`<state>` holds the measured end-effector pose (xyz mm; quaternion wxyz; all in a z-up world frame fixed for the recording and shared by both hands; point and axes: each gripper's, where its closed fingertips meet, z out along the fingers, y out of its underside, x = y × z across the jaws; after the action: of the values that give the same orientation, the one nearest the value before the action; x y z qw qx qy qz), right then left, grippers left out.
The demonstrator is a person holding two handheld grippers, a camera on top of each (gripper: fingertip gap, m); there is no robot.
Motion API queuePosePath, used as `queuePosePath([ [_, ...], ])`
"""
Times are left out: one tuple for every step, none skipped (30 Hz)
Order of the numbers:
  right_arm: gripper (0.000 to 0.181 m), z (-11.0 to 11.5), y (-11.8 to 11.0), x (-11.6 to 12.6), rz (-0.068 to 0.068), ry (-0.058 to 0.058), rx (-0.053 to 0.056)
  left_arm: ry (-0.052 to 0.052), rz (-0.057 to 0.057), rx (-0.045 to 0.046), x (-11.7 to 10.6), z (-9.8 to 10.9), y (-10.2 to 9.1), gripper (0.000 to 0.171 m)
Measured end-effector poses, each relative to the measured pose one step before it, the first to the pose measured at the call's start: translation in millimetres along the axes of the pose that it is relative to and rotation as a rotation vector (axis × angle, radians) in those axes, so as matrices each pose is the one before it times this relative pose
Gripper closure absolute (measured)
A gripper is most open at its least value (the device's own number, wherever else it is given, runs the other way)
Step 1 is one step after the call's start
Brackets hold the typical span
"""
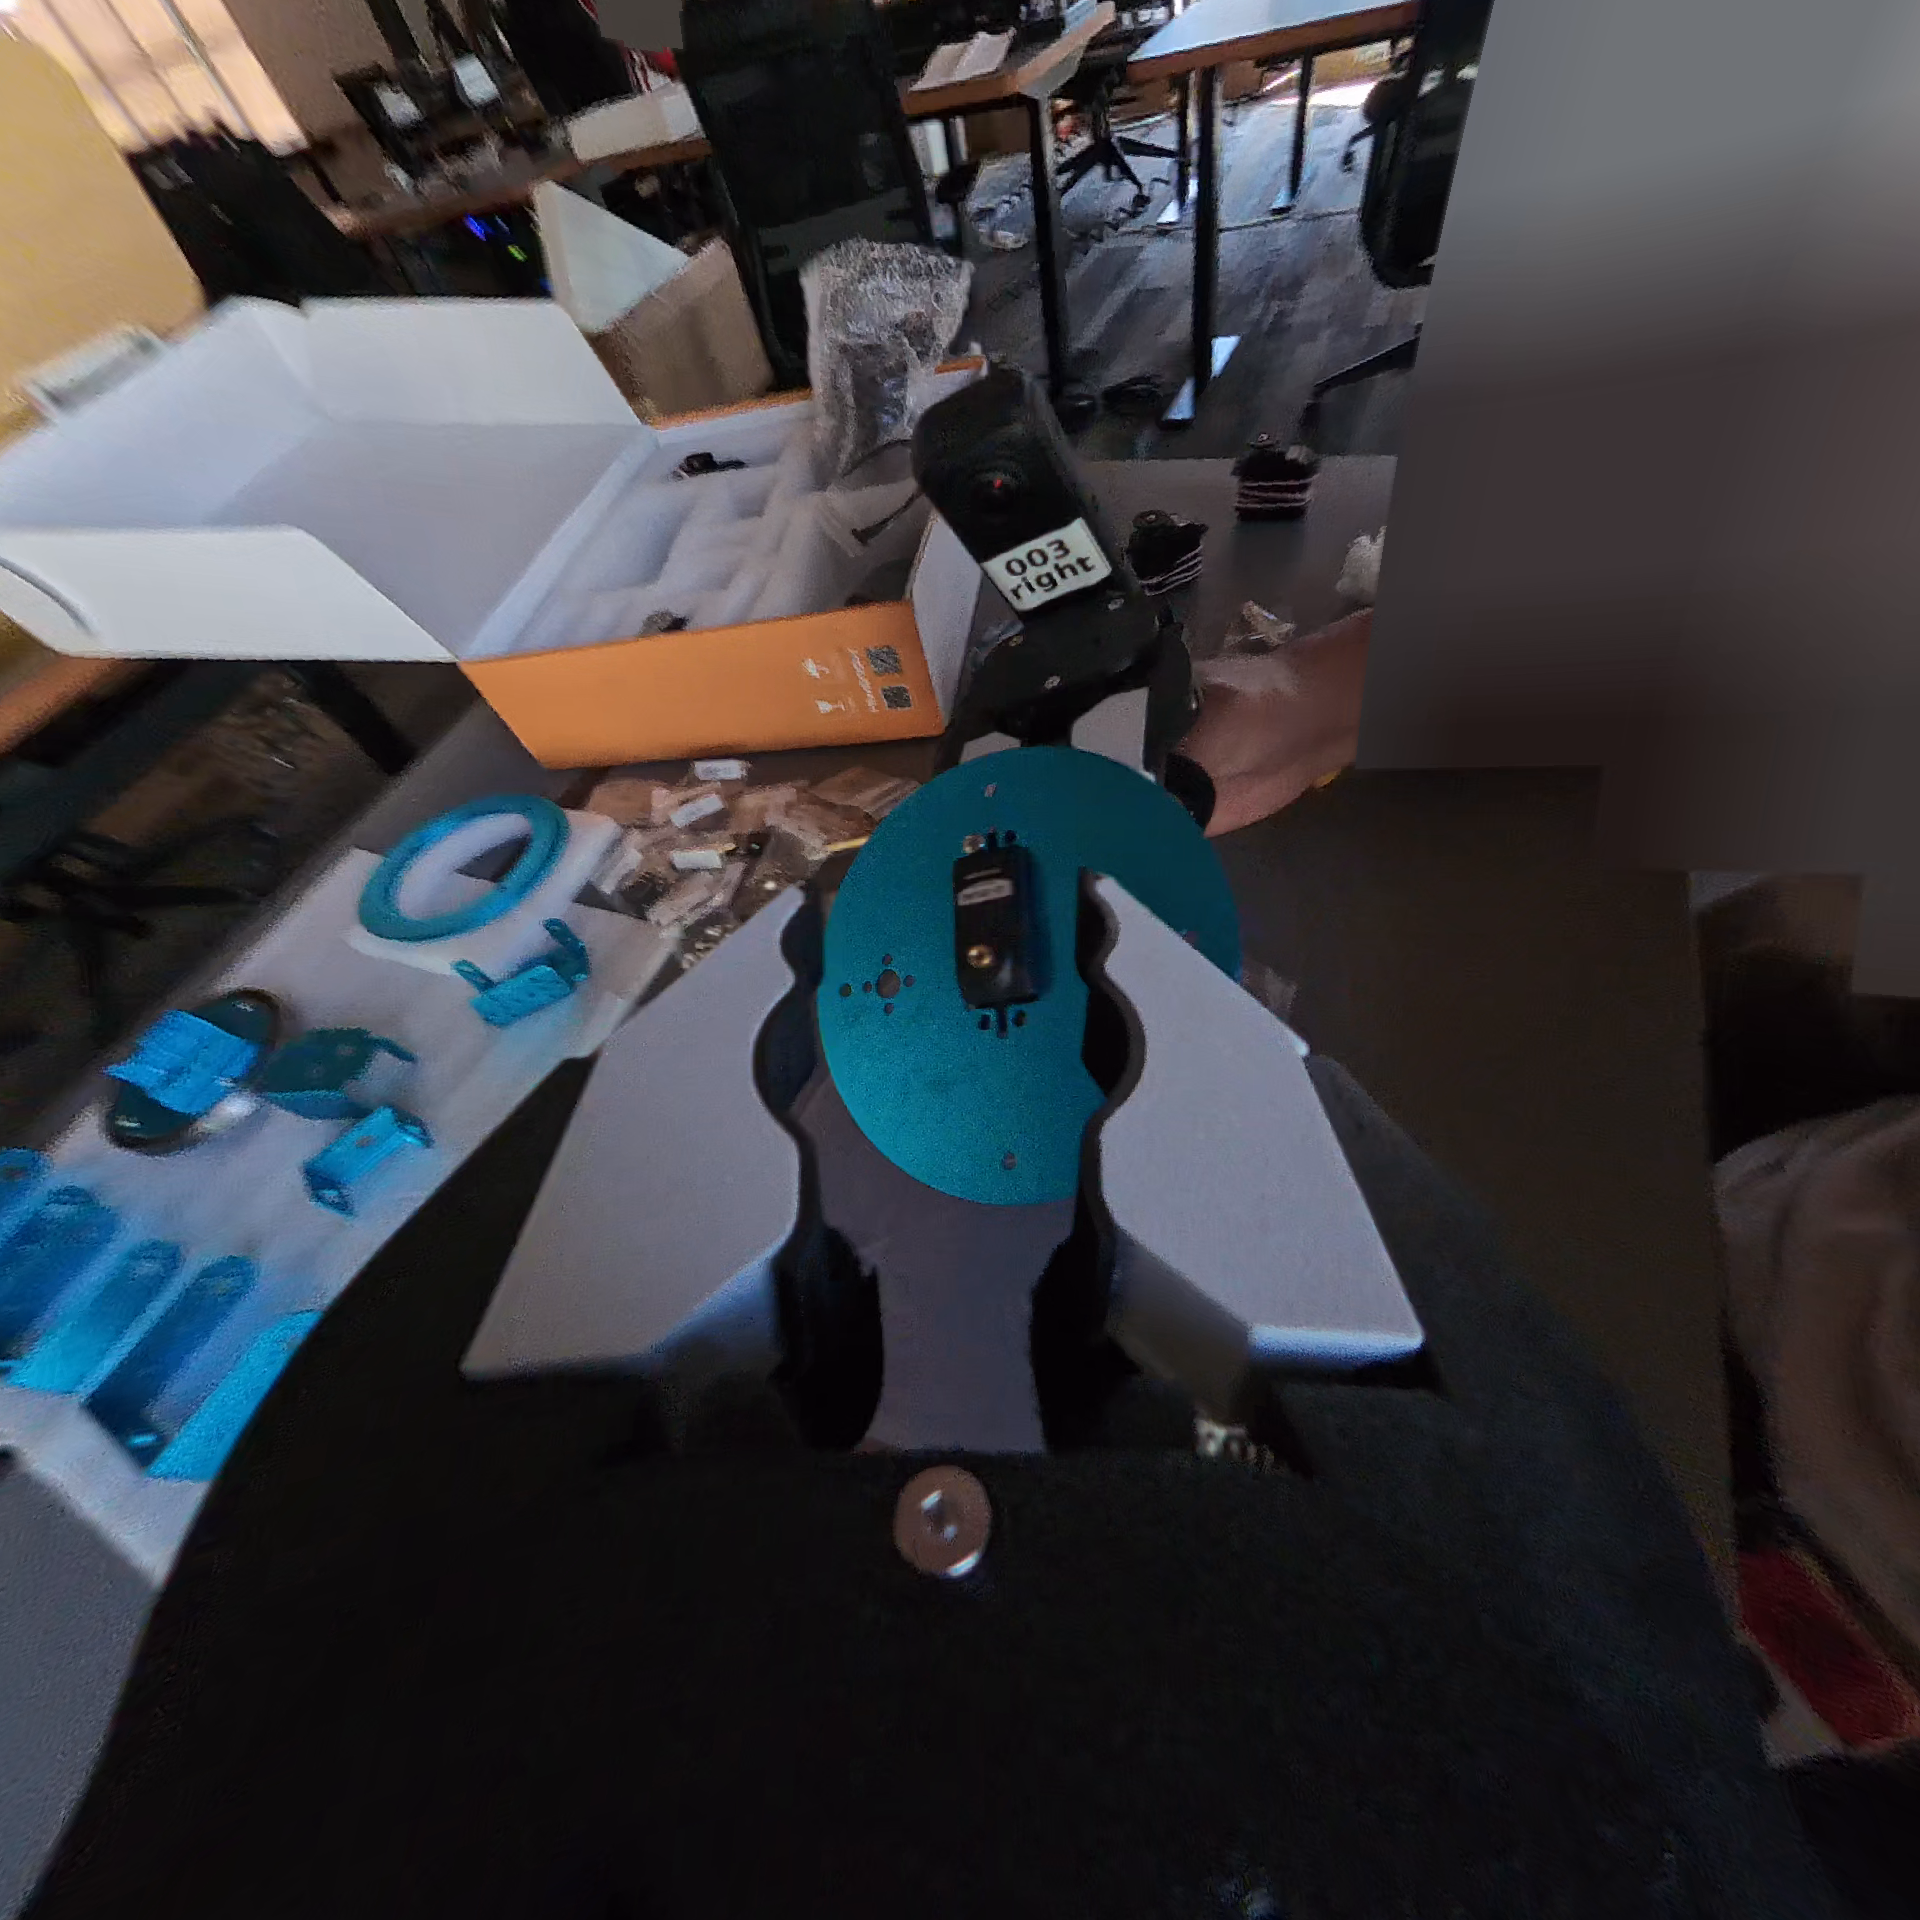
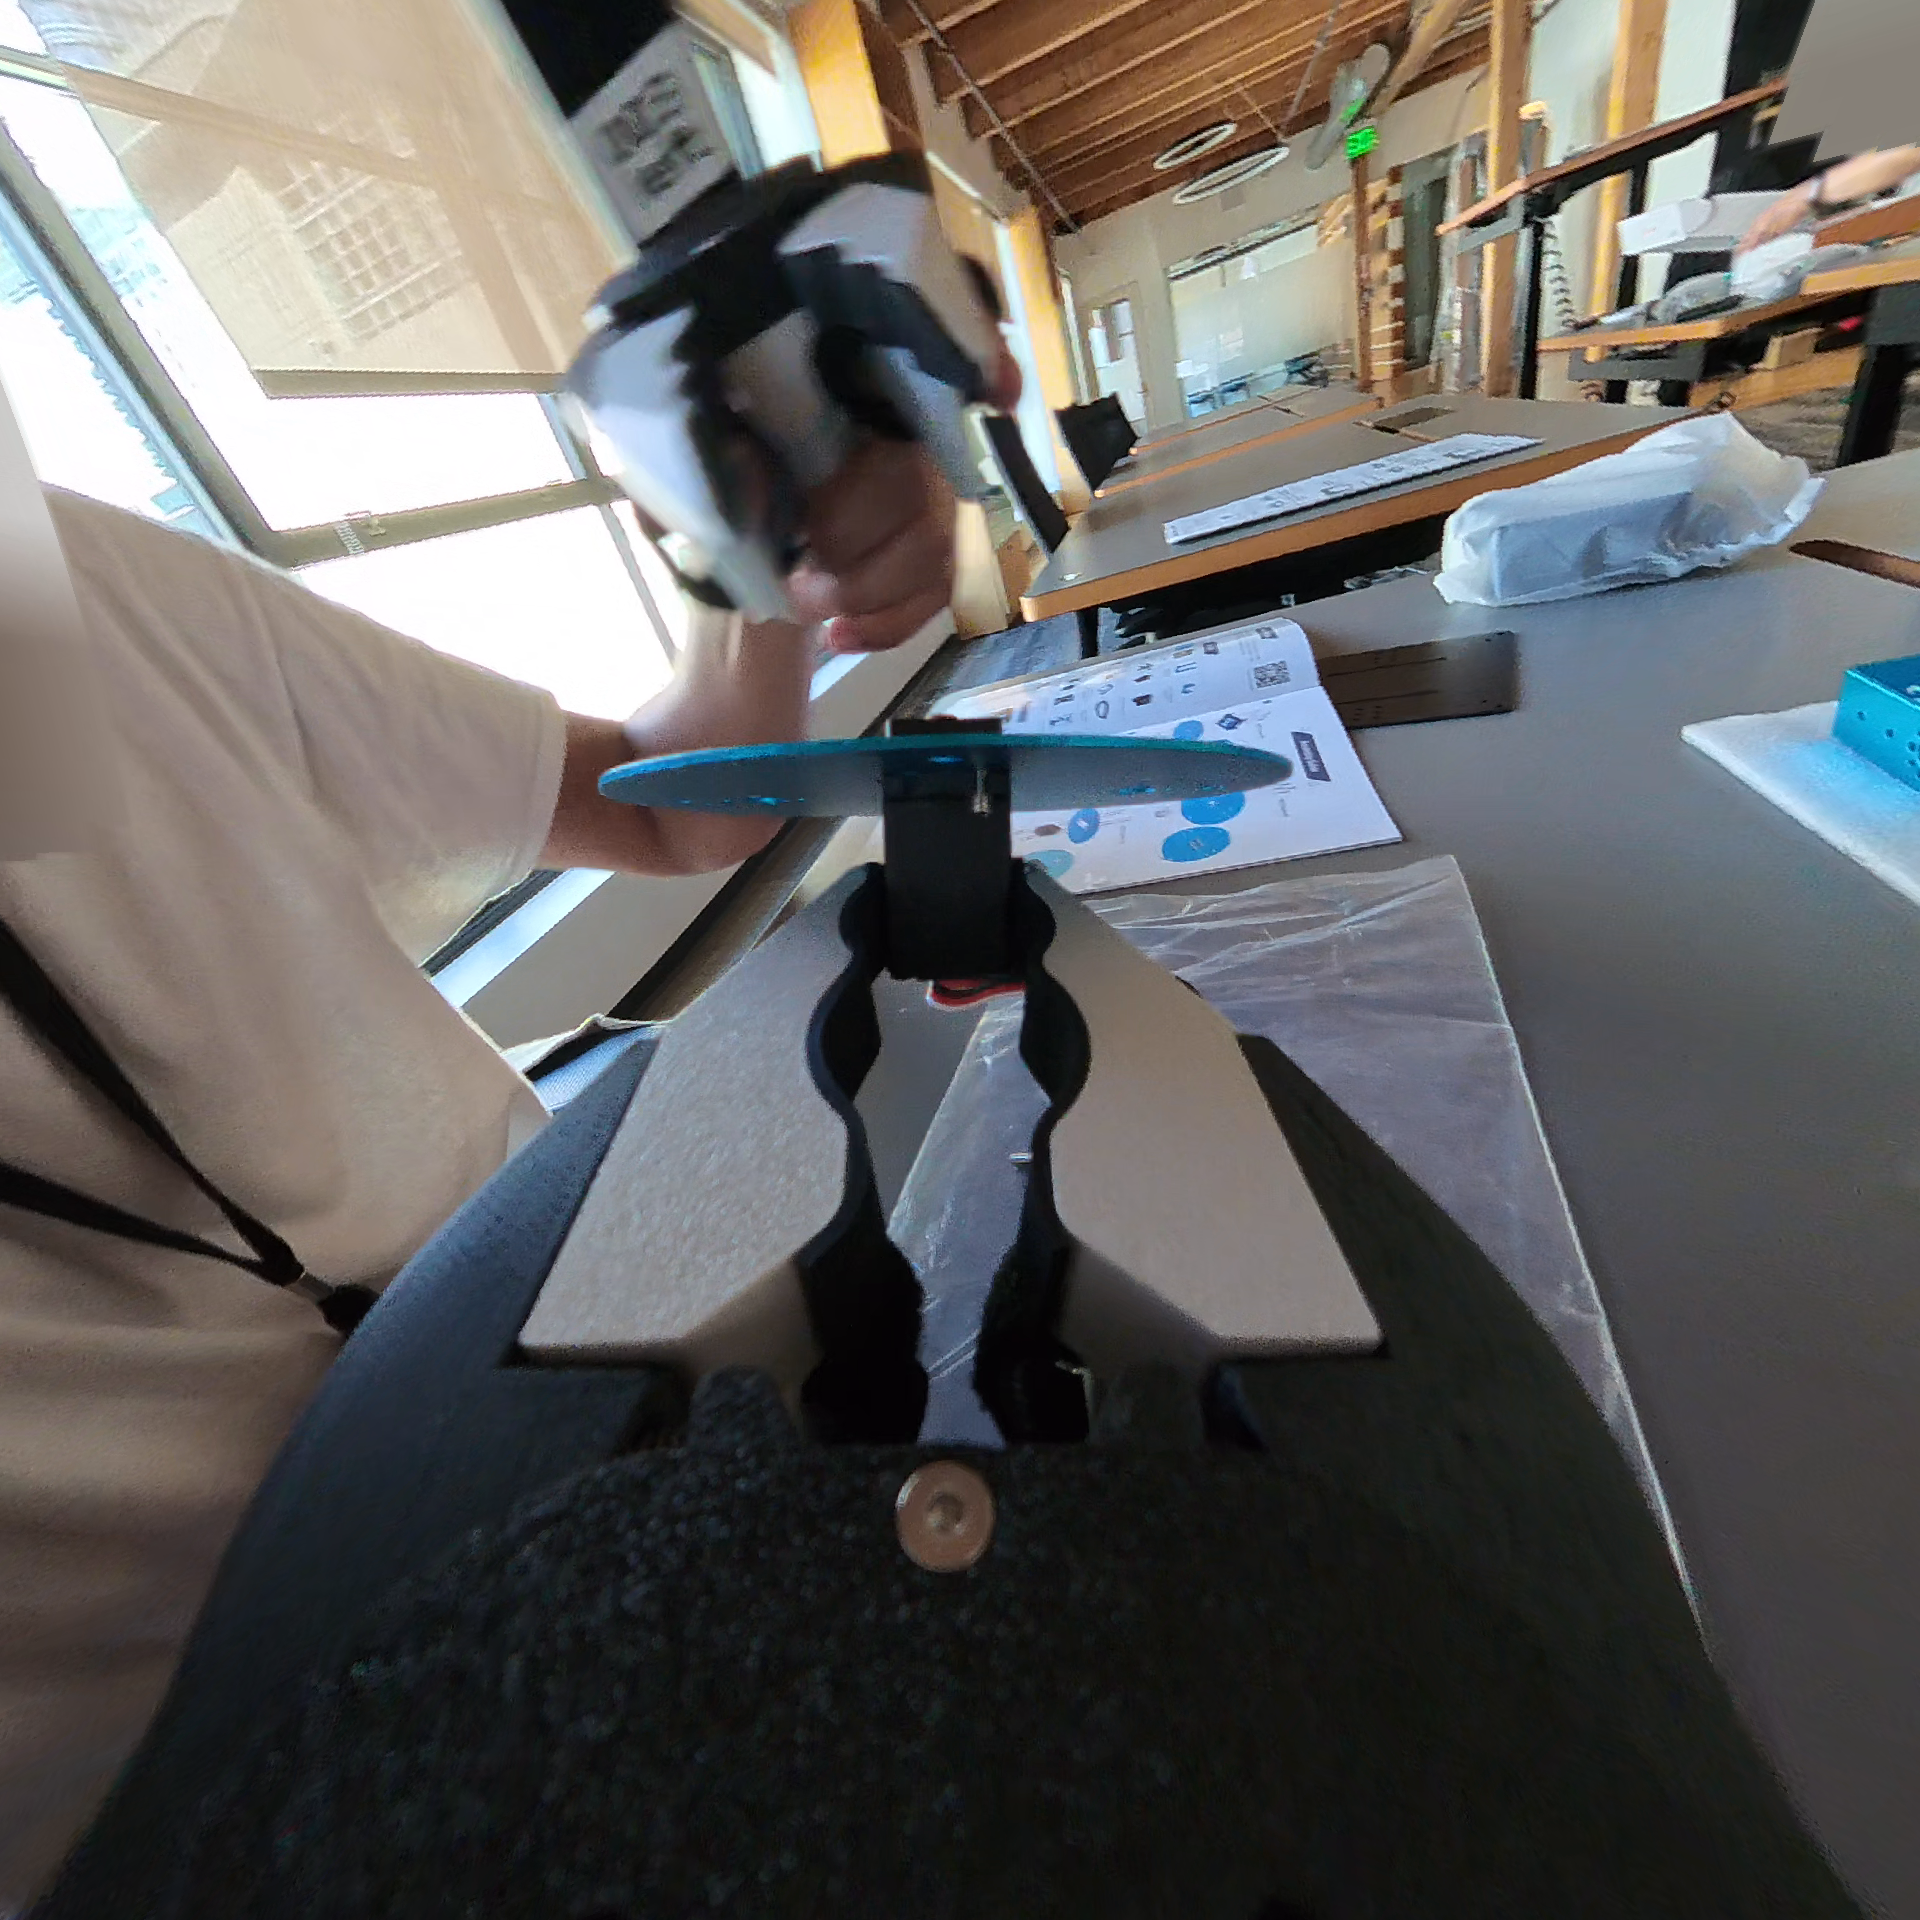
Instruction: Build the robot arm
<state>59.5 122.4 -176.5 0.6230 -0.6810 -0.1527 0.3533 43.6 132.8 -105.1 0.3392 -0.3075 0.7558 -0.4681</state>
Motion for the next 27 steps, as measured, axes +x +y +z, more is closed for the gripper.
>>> queuePosePath([
  [0.16, 0.6, -0.06, 3.03, 0.0082, 0.0241, 0.0031, -0.046, 0.0637, 0.00668, 10.16, -3.98, -1.1, 0.116],
  [0.16, 0.62, -0.32, 3.31, 0.0083, 0.025, 0.0053, -0.0367, 0.0458, -0.00379, 11.56, -2.56, -1.05, 0.116],
  [0.16, 0.71, 0.02, 3.04, 0.0071, 0.024, 0.0048, -0.0299, 0.0331, -0.0096, 12.13, -0.86, -0.68, 0.115],
  [0.16, 0.8, 0.49, 3.0, -0.0002, 0.0248, 0.0, -0.0303, 0.0393, -0.02557, 10.86, 0.68, 1.76, 0.113],
  [0.161, 0.96, 0.62, 2.75, -0.0023, 0.0263, -0.0003, -0.0596, 0.0535, -0.03777, 4.35, 1.22, 3.42, 0.111],
  [0.16, 0.98, 0.68, 1.51, -0.0012, 0.018, 0.0, -0.0858, 0.0604, -0.02901, -1.34, 0.59, 2.63, 0.111],
  [0.16, 0.92, 0.34, 0.72, 0.0026, 0.0118, 0.0001, -0.0627, 0.0557, -0.01773, 0.71, 0.16, 2.18, 0.111],
  [0.16, 0.76, 0.09, 0.24, 0.0055, 0.0086, 0.0014, -0.0307, 0.0414, -0.01669, 2.73, -0.18, 2.66, 0.11],
  [0.16, 0.48, -0.14, -0.96, 0.0056, -0.0015, 0.0041, -0.0182, 0.0206, -0.02131, 0.99, -0.22, 3.96, 0.111],
  [0.16, 0.2, -0.24, -1.5, 0.008, -0.0071, 0.0053, -0.0051, 0.0032, -0.01618, 0.12, -0.75, 4.27, 0.111],
  [0.16, 0.0, -0.21, -1.1, 0.0106, -0.0067, 0.0053, 0.0087, -0.0138, -0.00023, -0.08, -1.15, 3.39, 0.11],
  [0.16, -0.21, -0.13, -0.99, 0.0108, -0.0086, 0.0043, 0.016, -0.0291, 0.00872, -0.88, -1.62, 3.23, 0.11],
  [0.16, -0.26, -0.1, -0.9, 0.0051, -0.0089, 0.0033, 0.0114, -0.0304, 0.01355, -2.7, -2.22, 3.51, 0.111],
  [0.16, -0.49, -0.8, -1.43, -0.0018, -0.0131, 0.0072, 0.0142, -0.0272, 0.01715, -3.05, -2.94, 3.82, 0.11],
  [0.16, -0.59, -1.92, -2.51, -0.004, -0.0212, 0.0158, 0.0298, -0.0422, 0.00923, -2.27, -2.61, 5.39, 0.111],
  [0.16, -0.63, -2.52, -2.98, 0.0001, -0.0244, 0.019, 0.0417, -0.0622, 0.00286, -2.63, -1.71, 6.72, 0.11],
  [0.16, -0.32, -1.98, -1.8, 0.0054, -0.0163, 0.0126, 0.0379, -0.0718, 0.01797, -4.95, -1.28, 4.9, 0.111],
  [0.16, -0.17, -0.96, -0.56, 0.0078, -0.0081, 0.005, 0.0331, -0.0817, 0.03537, -7.31, -0.95, 2.46, 0.111],
  [0.16, 0.01, -0.34, -1.43, 0.0033, -0.0137, 0.0026, 0.0463, -0.0929, 0.03178, -6.69, 0.15, 1.85, 0.112],
  [0.16, 0.03, -0.18, -1.6, 0.002, -0.0154, 0.0038, 0.0562, -0.0932, 0.02191, -5.57, 1.49, 1.37, 0.112],
  [0.16, 0.36, 0.12, -0.98, 0.0038, -0.0102, 0.0042, 0.0491, -0.0744, 0.01978, -5.28, 2.23, -0.46, 0.113],
  [0.161, 0.4, 0.1, -2.27, 0.0003, -0.0194, 0.0028, 0.0402, -0.0465, 0.01939, -4.16, 2.59, -2.35, 0.117],
  [0.161, 0.5, -0.23, -2.81, -0.0046, -0.0222, 0.0044, 0.0391, -0.0273, 0.00848, -1.92, 3.55, -2.68, 0.122],
  [0.161, 0.37, -0.19, -1.82, -0.0084, -0.0139, 0.0029, 0.037, -0.0155, -0.01379, 0.33, 4.96, -1.34, 0.125],
  [0.161, 0.53, 0.45, -0.93, -0.0084, -0.0076, -0.0055, 0.0307, -0.0087, -0.02284, 1.14, 5.79, -1.36, 0.127],
  [0.161, 0.51, 1.0, 0.48, -0.0064, 0.0015, -0.0099, 0.0298, -0.0065, -0.02116, 2.15, 5.92, -2.57, 0.128],
  [0.161, 0.4, 1.07, 0.77, -0.0067, 0.0039, -0.009, 0.0294, -0.0011, -0.02736, 2.85, 5.75, -2.42, 0.129],
])
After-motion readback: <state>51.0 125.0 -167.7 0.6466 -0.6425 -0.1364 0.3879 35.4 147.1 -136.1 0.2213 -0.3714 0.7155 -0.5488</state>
